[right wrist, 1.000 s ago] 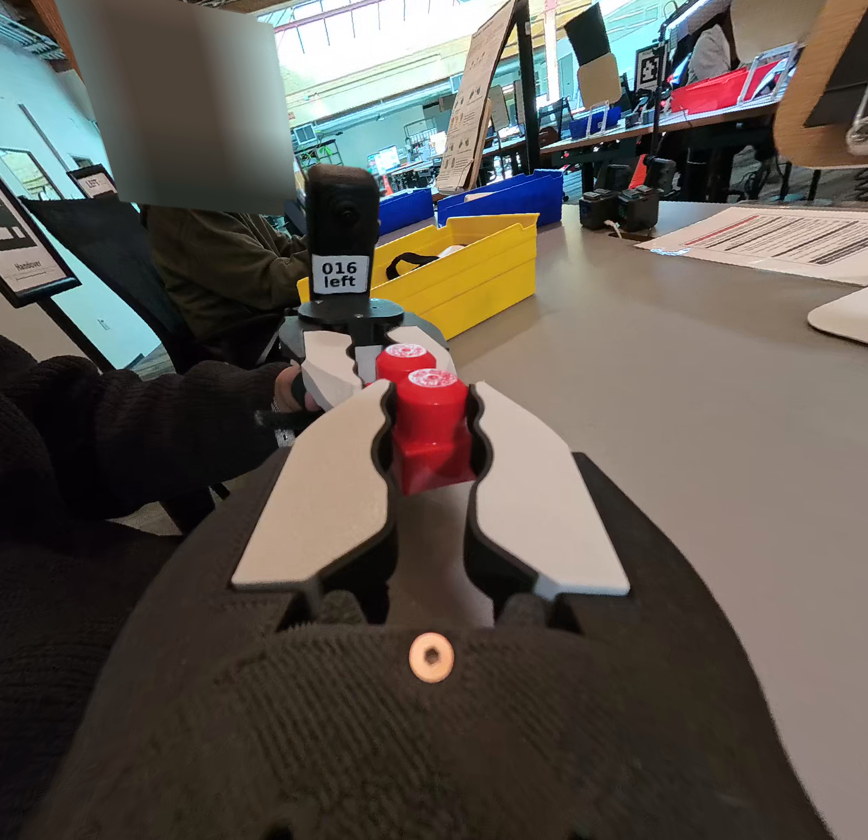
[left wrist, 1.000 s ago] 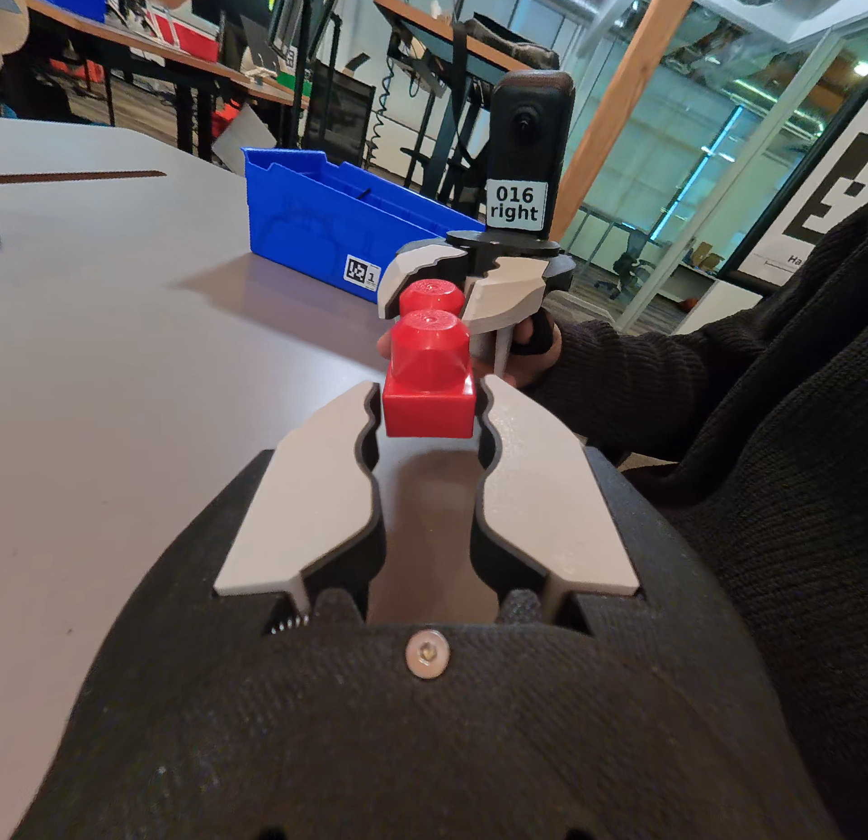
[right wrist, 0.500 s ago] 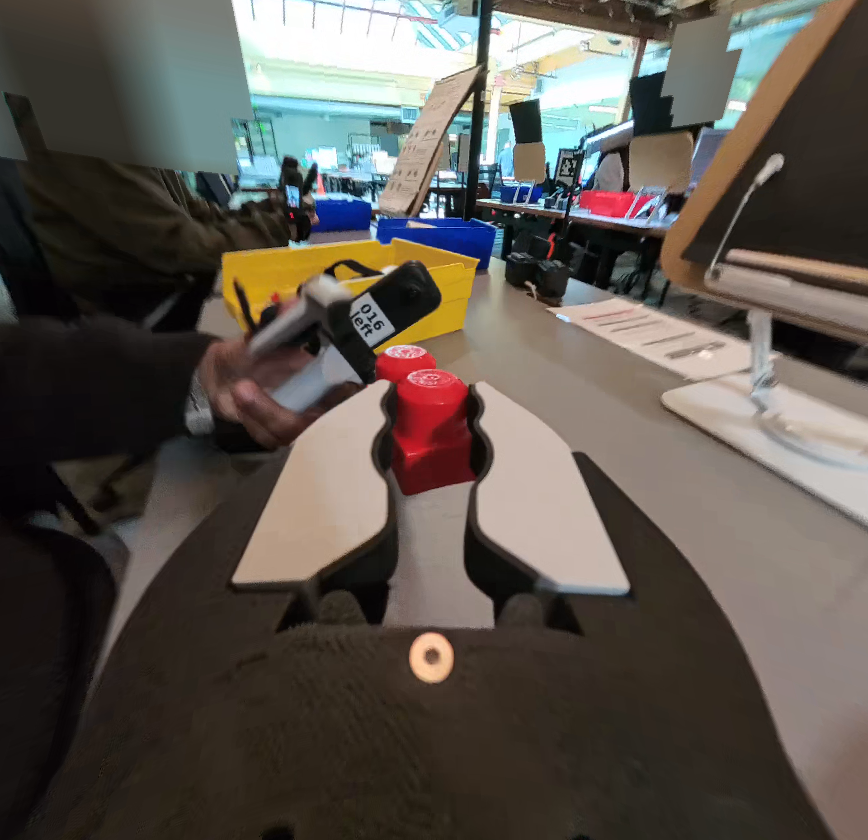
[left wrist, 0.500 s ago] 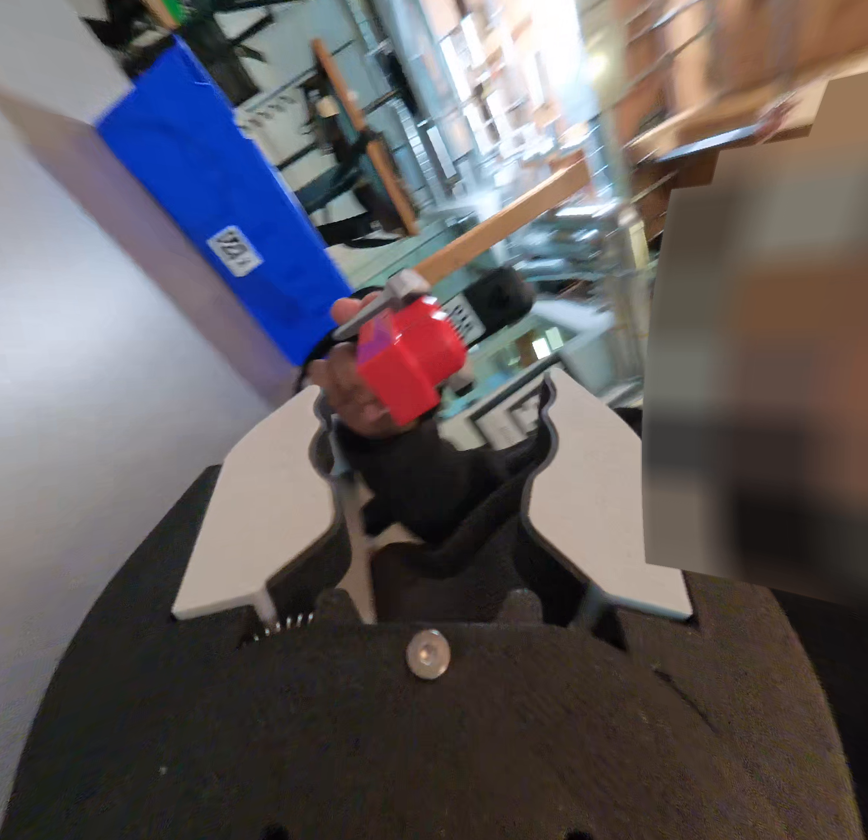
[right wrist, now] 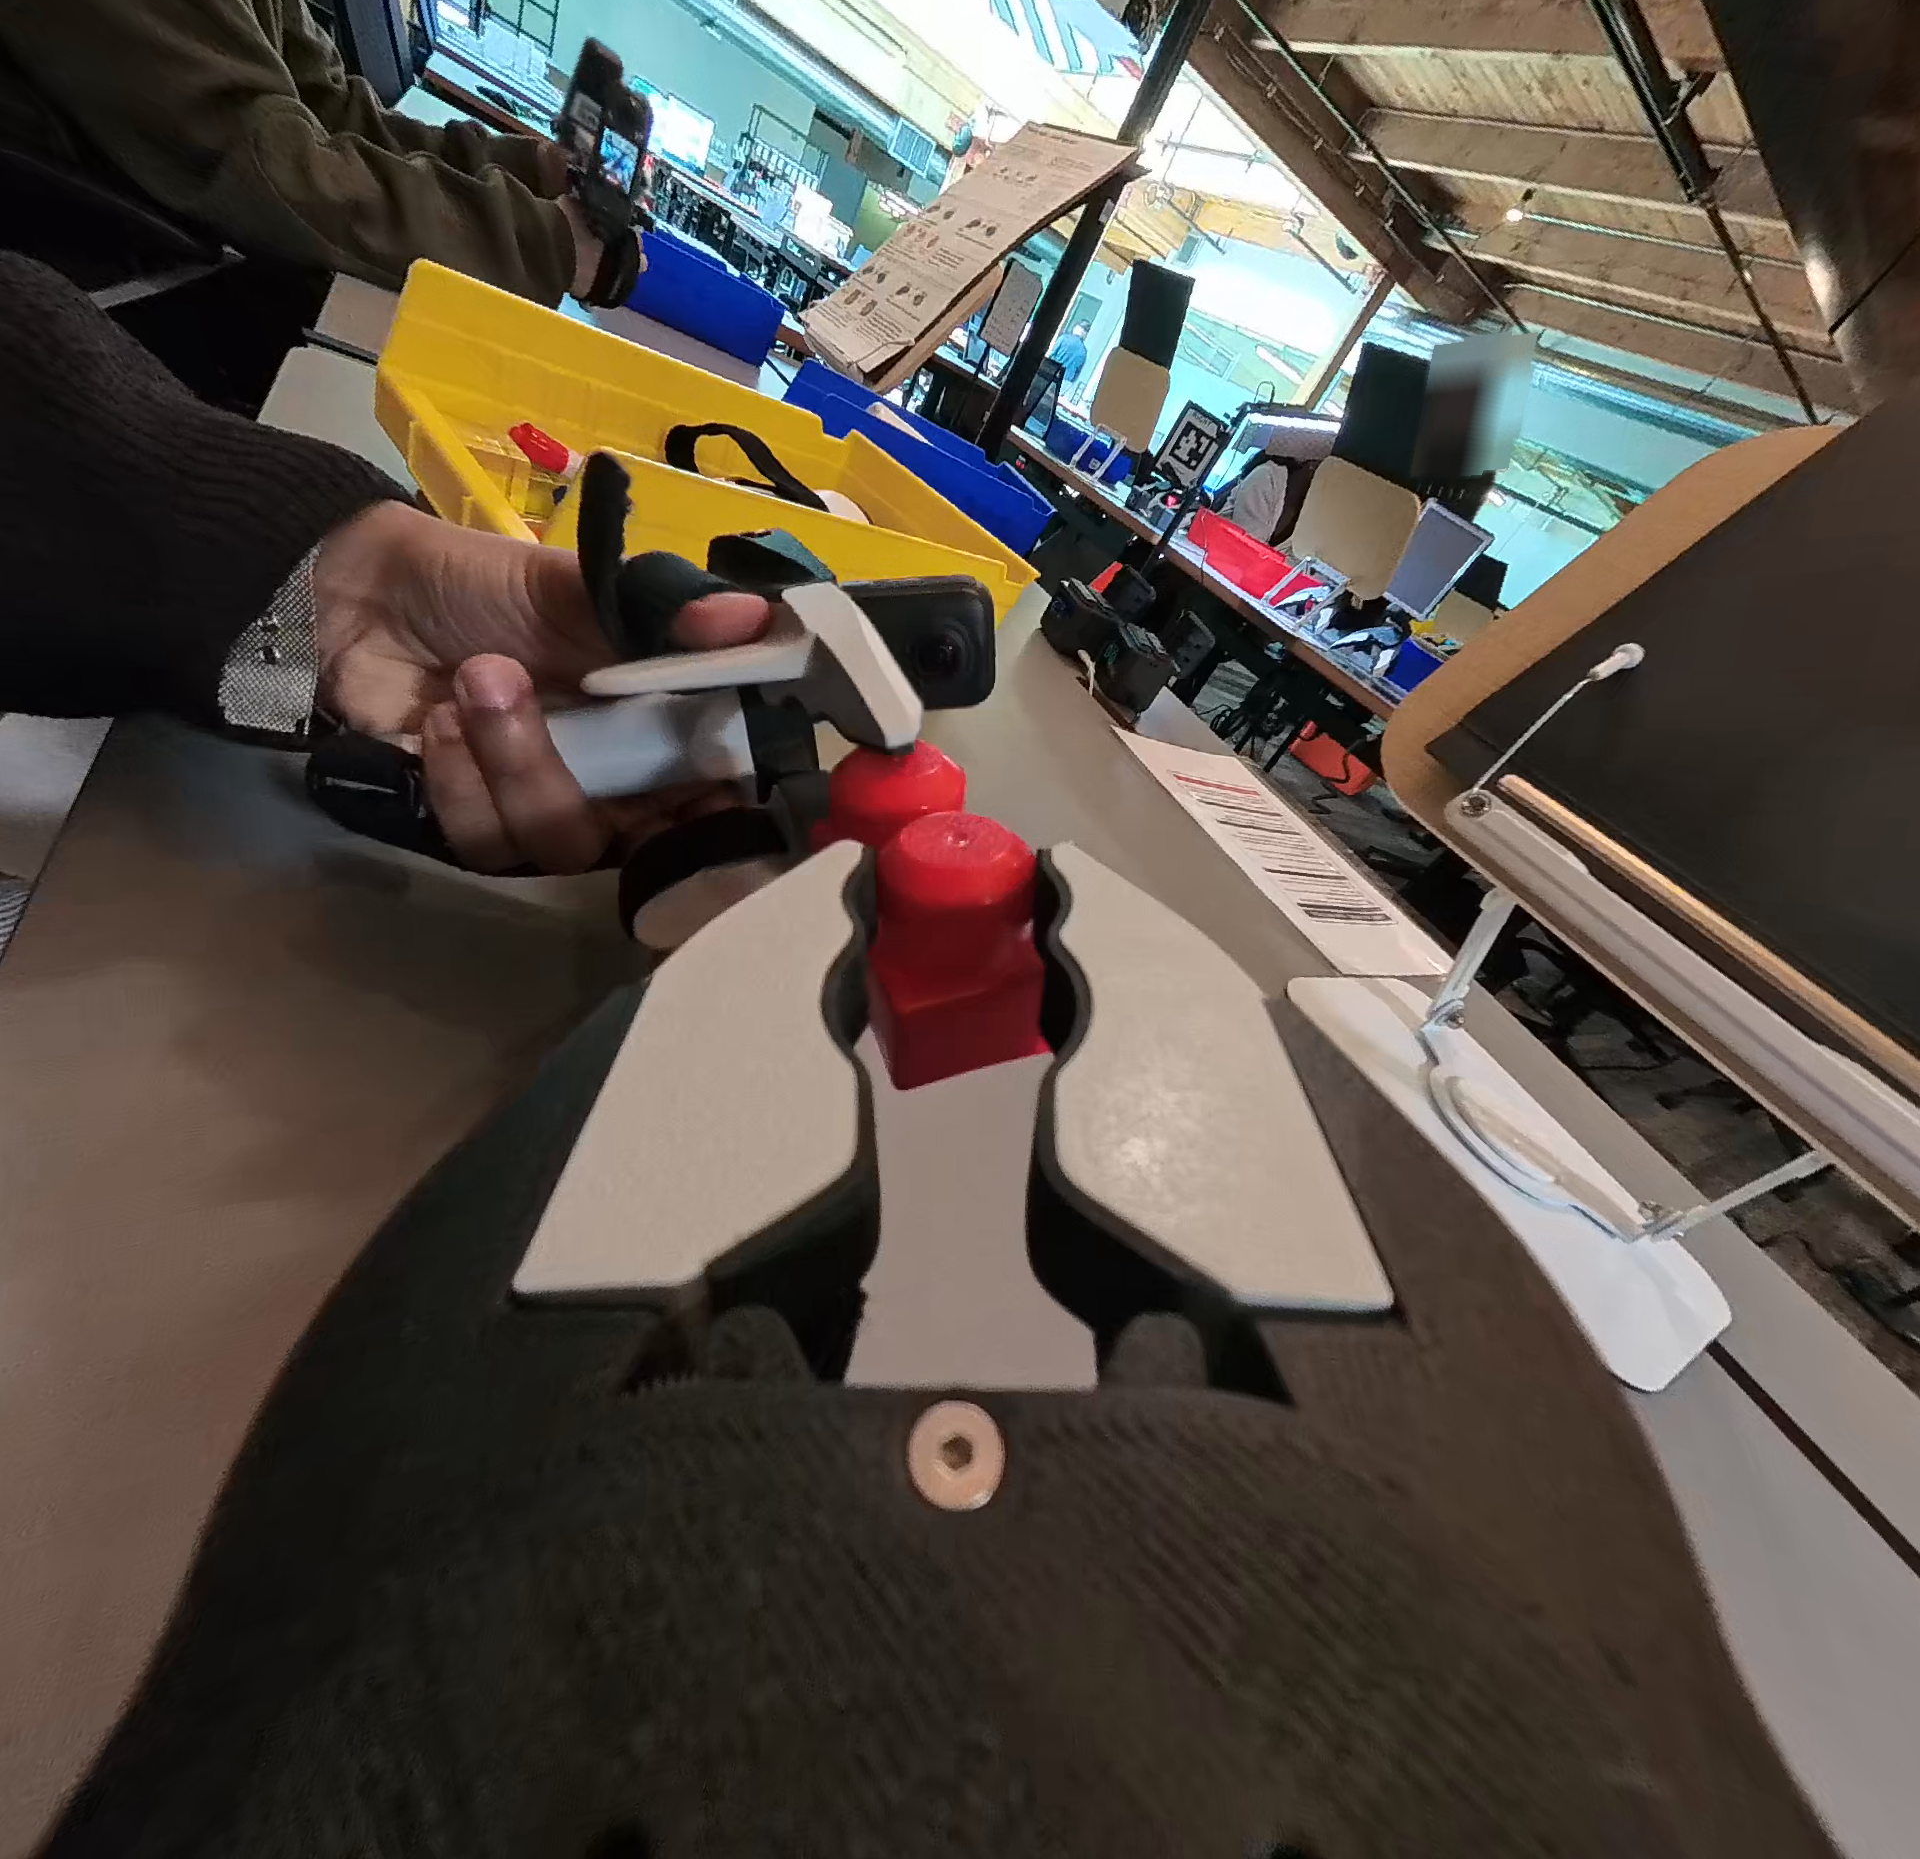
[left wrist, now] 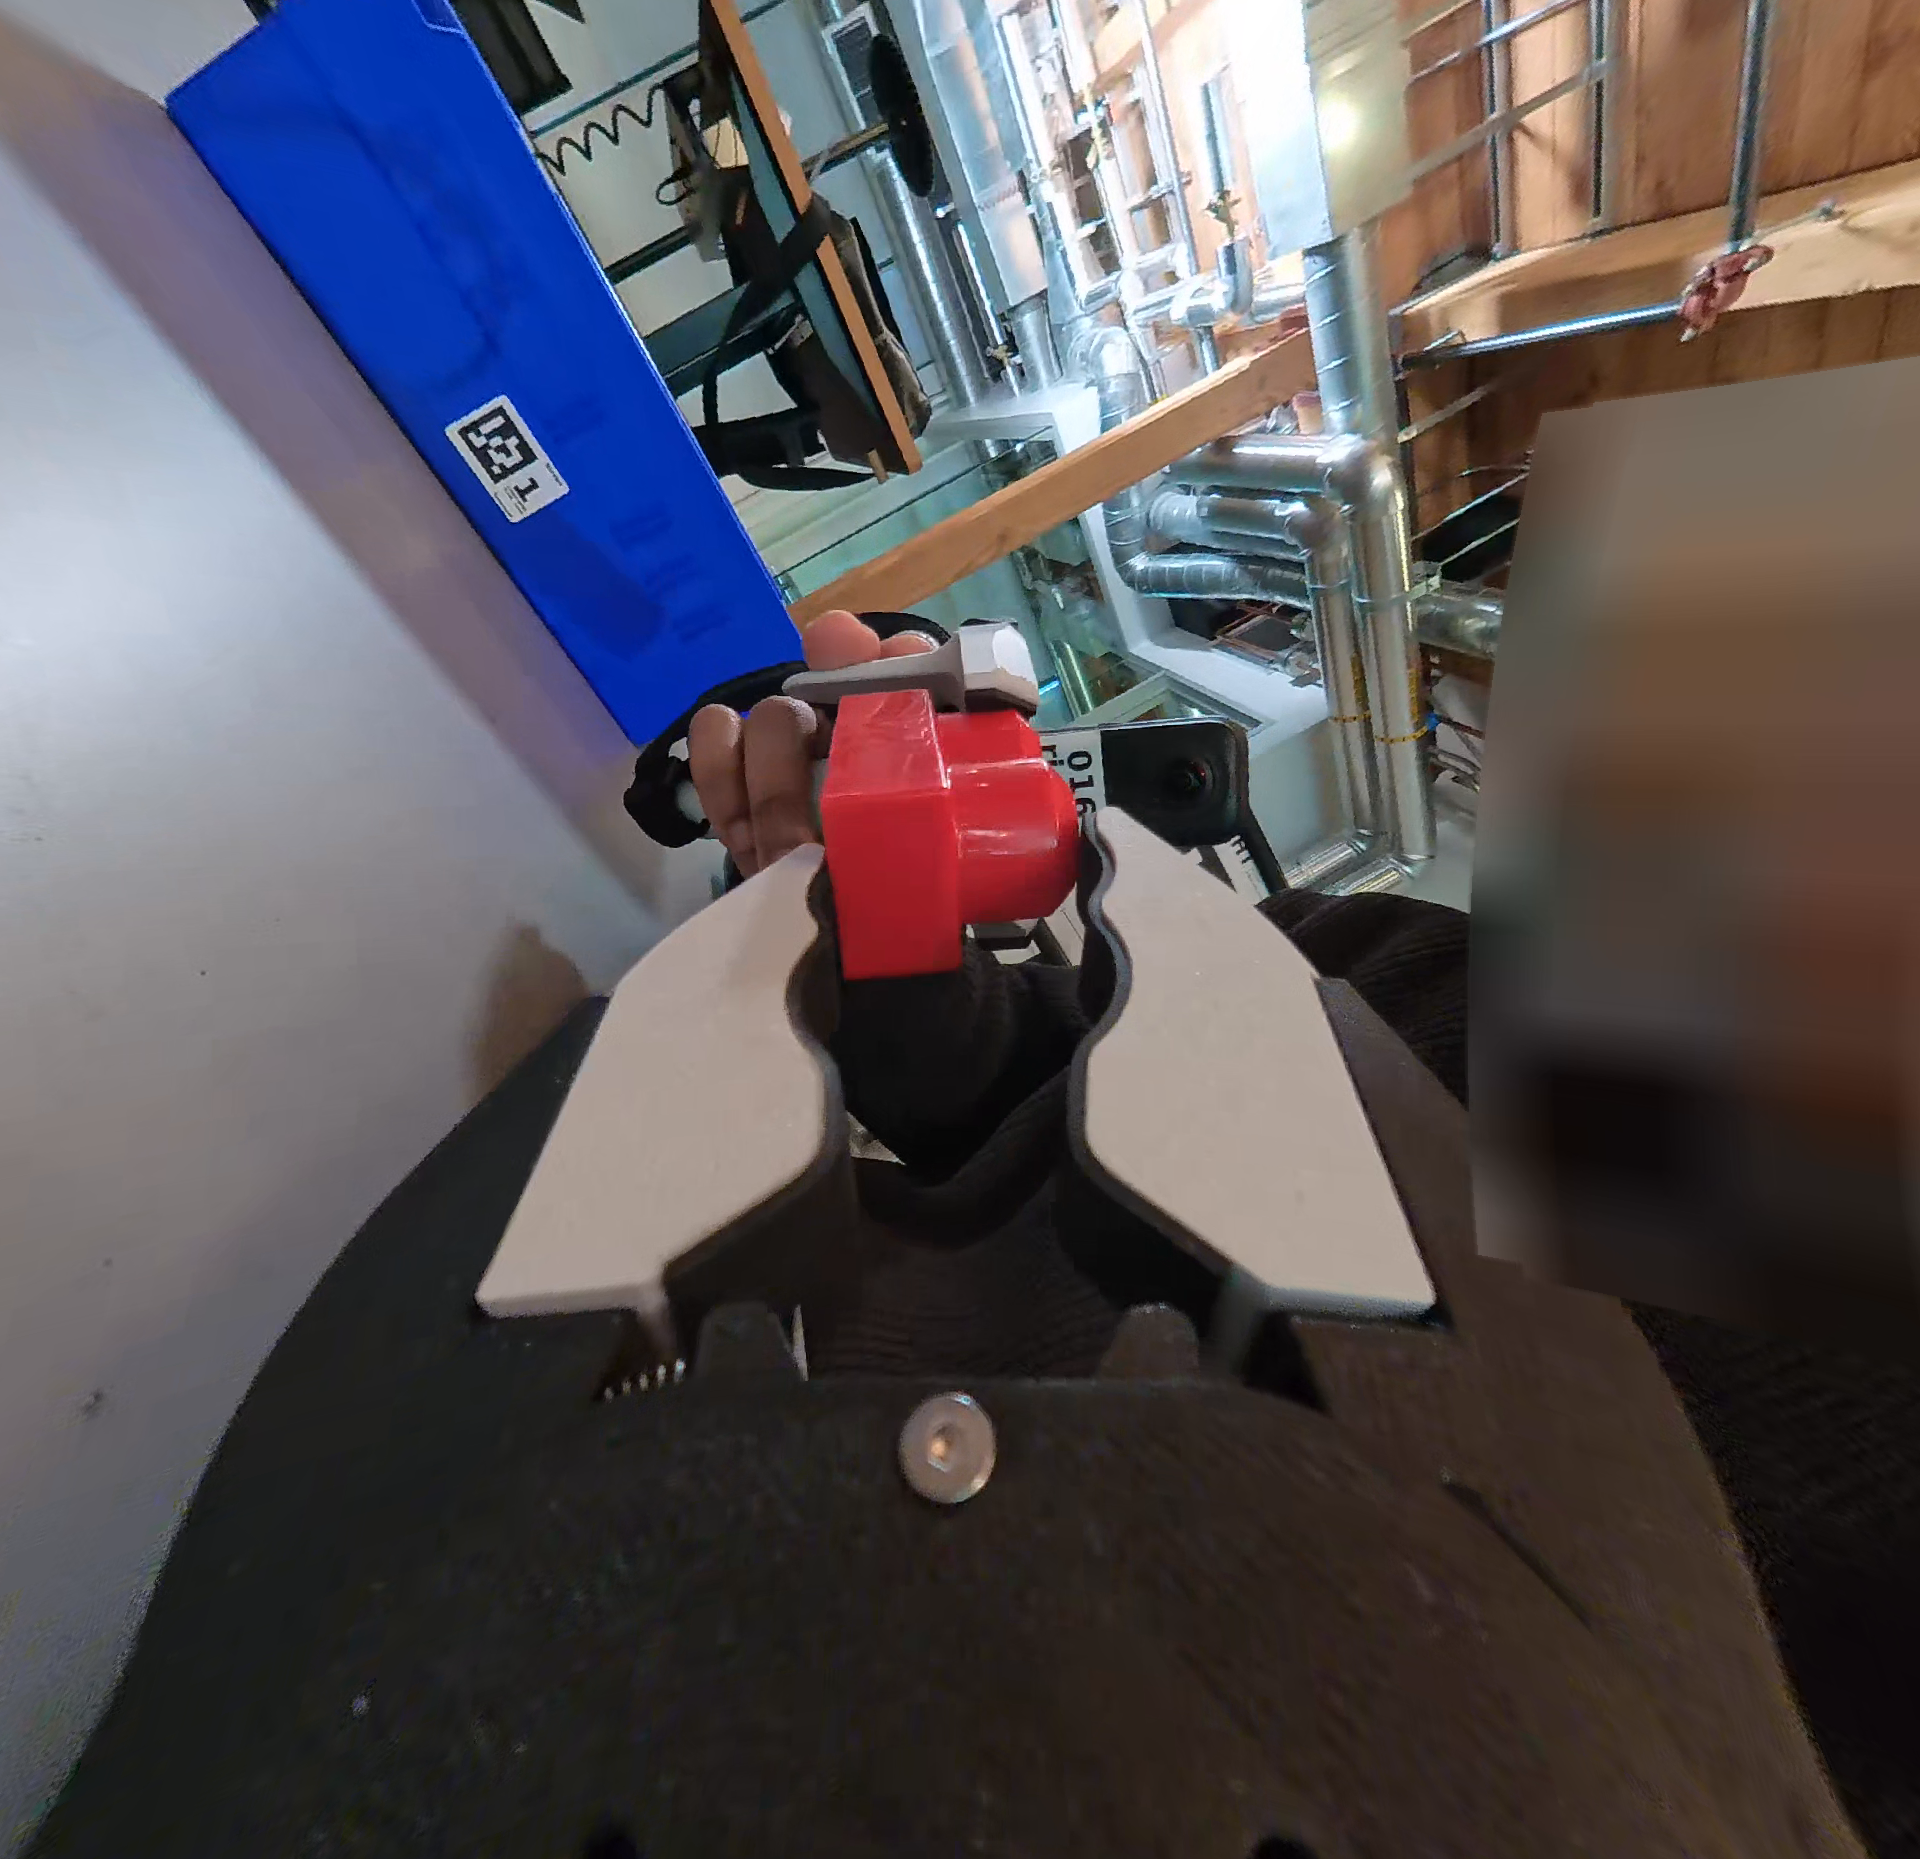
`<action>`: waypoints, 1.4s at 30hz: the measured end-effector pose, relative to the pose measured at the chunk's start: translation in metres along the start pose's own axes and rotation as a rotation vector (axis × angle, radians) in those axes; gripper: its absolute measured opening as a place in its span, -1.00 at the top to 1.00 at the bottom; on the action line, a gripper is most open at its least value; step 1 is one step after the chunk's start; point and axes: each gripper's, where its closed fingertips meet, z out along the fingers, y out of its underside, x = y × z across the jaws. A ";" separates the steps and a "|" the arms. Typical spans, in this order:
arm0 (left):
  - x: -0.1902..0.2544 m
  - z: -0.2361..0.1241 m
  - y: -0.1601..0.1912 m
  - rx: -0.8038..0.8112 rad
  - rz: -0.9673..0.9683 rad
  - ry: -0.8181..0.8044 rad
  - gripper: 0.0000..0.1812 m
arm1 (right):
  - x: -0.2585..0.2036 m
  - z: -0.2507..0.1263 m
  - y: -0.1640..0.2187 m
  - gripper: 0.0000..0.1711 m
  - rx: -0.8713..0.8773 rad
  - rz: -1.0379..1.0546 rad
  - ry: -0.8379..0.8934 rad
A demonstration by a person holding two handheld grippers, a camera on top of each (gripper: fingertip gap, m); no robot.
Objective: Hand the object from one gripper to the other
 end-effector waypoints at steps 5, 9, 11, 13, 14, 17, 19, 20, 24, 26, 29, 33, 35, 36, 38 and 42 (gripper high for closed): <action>0.001 -0.002 -0.007 0.042 0.039 -0.012 0.50 | 0.002 0.002 0.006 0.52 -0.022 0.036 0.011; 0.002 -0.011 -0.021 0.111 0.142 -0.062 0.50 | 0.006 0.004 0.009 0.28 -0.020 0.164 0.009; 0.005 -0.016 -0.027 0.136 0.203 -0.085 0.50 | 0.012 0.002 0.008 0.28 -0.003 0.235 0.016; 0.006 -0.019 -0.030 0.145 0.266 -0.119 0.50 | 0.020 -0.001 0.004 0.27 0.036 0.339 0.025; 0.007 -0.019 -0.031 0.148 0.299 -0.130 0.50 | 0.024 -0.002 0.004 0.26 0.049 0.403 0.027; 0.014 -0.017 -0.030 0.138 0.393 -0.139 0.50 | 0.032 -0.004 0.008 0.18 0.067 0.626 0.003; 0.014 -0.014 -0.027 0.112 0.452 -0.162 0.51 | 0.030 -0.004 0.009 0.20 0.073 0.777 -0.068; 0.013 -0.012 -0.024 0.092 0.483 -0.177 0.51 | 0.028 -0.004 0.008 0.20 0.084 0.845 -0.109; 0.012 -0.004 -0.014 0.022 0.597 -0.216 0.50 | 0.020 -0.005 0.001 0.24 0.118 0.999 -0.229; 0.015 -0.001 -0.011 0.016 0.606 -0.198 0.50 | 0.016 -0.004 0.002 0.26 0.096 0.983 -0.251; 0.017 -0.001 -0.011 0.023 0.596 -0.180 0.50 | 0.009 -0.002 0.003 0.31 0.068 0.950 -0.273; 0.017 0.000 -0.009 0.013 0.596 -0.179 0.50 | 0.004 -0.003 0.000 0.47 0.063 0.932 -0.304; 0.017 0.000 -0.008 0.008 0.591 -0.175 0.50 | 0.004 -0.003 0.000 0.48 0.068 0.933 -0.310; 0.017 0.001 -0.008 0.008 0.591 -0.173 0.50 | 0.004 -0.003 -0.001 0.49 0.069 0.933 -0.310; 0.018 0.001 -0.006 0.003 0.587 -0.164 0.50 | 0.004 -0.004 -0.002 0.49 0.074 0.934 -0.312; 0.019 0.002 -0.006 0.010 0.571 -0.146 0.51 | 0.007 -0.004 -0.002 0.49 0.085 0.994 -0.319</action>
